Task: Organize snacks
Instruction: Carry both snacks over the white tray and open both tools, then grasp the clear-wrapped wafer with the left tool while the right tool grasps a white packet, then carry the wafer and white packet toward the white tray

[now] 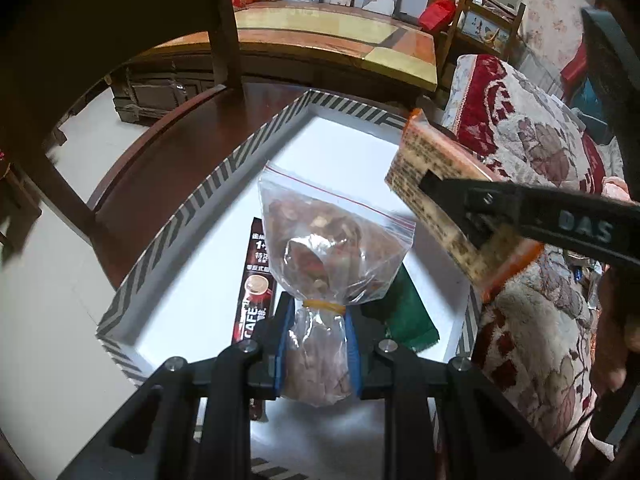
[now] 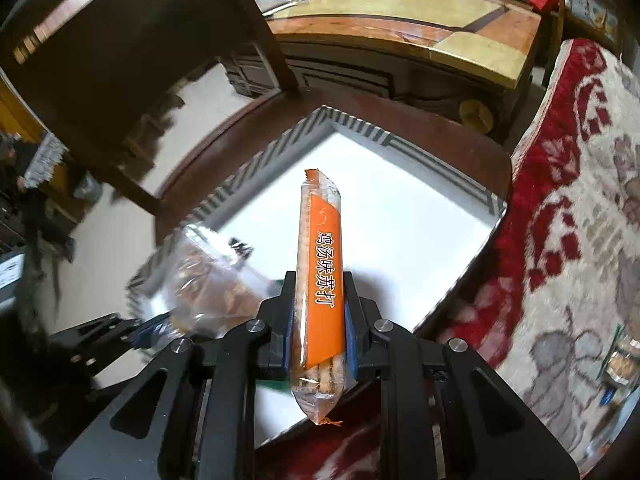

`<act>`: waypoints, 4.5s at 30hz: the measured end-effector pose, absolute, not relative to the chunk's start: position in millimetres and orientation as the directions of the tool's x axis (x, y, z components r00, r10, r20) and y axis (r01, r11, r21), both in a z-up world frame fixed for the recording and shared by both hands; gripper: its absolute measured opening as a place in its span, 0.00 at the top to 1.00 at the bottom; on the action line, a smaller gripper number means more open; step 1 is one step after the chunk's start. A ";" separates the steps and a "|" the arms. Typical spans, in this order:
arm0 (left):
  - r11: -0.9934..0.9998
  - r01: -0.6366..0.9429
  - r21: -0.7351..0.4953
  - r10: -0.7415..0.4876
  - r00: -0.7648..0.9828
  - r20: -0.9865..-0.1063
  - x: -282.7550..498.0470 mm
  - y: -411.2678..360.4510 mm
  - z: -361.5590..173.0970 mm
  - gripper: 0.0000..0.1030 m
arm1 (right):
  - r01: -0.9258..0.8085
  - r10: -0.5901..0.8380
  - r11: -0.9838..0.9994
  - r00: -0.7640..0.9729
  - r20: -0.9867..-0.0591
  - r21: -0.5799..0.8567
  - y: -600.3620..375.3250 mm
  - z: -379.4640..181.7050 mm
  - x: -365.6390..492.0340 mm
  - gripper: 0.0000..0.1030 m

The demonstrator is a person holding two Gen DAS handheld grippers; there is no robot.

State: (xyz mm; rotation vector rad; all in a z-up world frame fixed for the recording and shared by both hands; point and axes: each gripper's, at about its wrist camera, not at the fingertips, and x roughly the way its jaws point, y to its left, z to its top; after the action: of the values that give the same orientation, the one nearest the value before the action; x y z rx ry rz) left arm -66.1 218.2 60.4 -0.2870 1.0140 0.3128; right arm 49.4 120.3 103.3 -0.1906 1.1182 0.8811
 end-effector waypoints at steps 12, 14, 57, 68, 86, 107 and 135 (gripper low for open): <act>0.911 -0.406 -0.069 0.129 0.441 -0.888 -62.1 220.9 44.1 0.74 | -0.753 0.387 0.655 0.263 -0.884 0.062 161.1 77.8 44.1 0.82; 0.910 -0.412 -0.054 0.142 0.429 -0.892 -63.5 221.0 43.9 0.73 | -0.749 0.409 0.655 0.241 -0.880 0.100 161.4 76.9 42.4 0.80; 0.988 -0.093 -0.126 -0.058 0.530 -0.846 -14.9 49.1 96.1 0.24 | -0.309 0.494 0.866 0.413 -0.765 0.393 -178.2 107.1 14.3 0.56; 0.977 0.033 -0.213 -0.203 0.470 -0.859 58.0 -17.8 87.6 0.22 | -0.207 0.455 0.890 0.431 -0.779 0.405 -236.4 86.0 33.9 0.56; 0.926 0.079 -0.370 -0.374 0.326 -0.868 162.8 -76.7 35.7 0.18 | -0.221 0.490 0.871 0.397 -0.776 0.438 -236.0 67.7 55.3 0.50; 0.957 0.066 -0.282 -0.287 0.366 -0.885 147.3 -53.7 28.3 0.45 | 0.033 0.636 0.729 0.337 -0.694 0.684 -243.4 32.0 70.2 0.35; 0.959 0.002 -0.283 -0.259 0.413 -0.873 93.4 3.4 40.8 0.45 | 0.042 0.573 0.789 0.307 -0.760 0.613 -241.7 29.5 87.7 0.75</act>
State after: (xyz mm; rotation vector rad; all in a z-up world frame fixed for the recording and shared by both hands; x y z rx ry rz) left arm 93.4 3.4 40.8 -0.2535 1.1370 -0.1661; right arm 87.7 -241.7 29.5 0.5954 1.2238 0.3801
